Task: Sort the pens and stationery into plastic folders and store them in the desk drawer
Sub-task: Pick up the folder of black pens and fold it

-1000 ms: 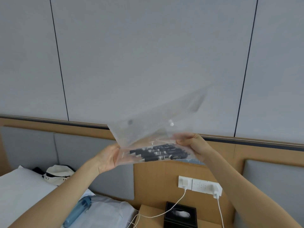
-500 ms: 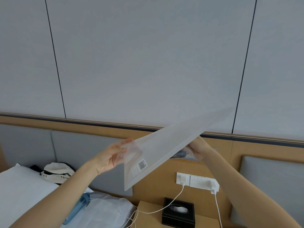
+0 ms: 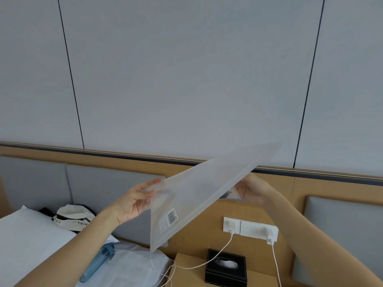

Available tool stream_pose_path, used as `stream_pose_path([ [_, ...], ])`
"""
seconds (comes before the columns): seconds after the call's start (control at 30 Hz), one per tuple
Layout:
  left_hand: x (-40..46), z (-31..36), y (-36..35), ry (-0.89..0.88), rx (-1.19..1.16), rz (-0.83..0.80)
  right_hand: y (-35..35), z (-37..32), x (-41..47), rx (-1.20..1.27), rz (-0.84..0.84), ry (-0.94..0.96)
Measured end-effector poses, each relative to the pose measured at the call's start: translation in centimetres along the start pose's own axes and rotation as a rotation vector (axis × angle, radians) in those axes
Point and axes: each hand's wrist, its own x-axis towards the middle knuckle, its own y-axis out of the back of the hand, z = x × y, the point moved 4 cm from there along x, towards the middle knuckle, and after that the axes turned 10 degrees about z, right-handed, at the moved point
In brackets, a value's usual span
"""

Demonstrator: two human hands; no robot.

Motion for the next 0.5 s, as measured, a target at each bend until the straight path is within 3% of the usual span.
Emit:
stream_pose_path([
  [0.37, -0.1, -0.6, 3.1, 0.012, 0.000, 0.040, 1.0, -0.2, -1.3, 0.089, 0.103, -0.100],
  [0.5, -0.4, -0.8, 3.6, 0.010, 0.019, 0.042, 0.1, -0.4, -2.0, 0.078, 0.025, -0.064],
])
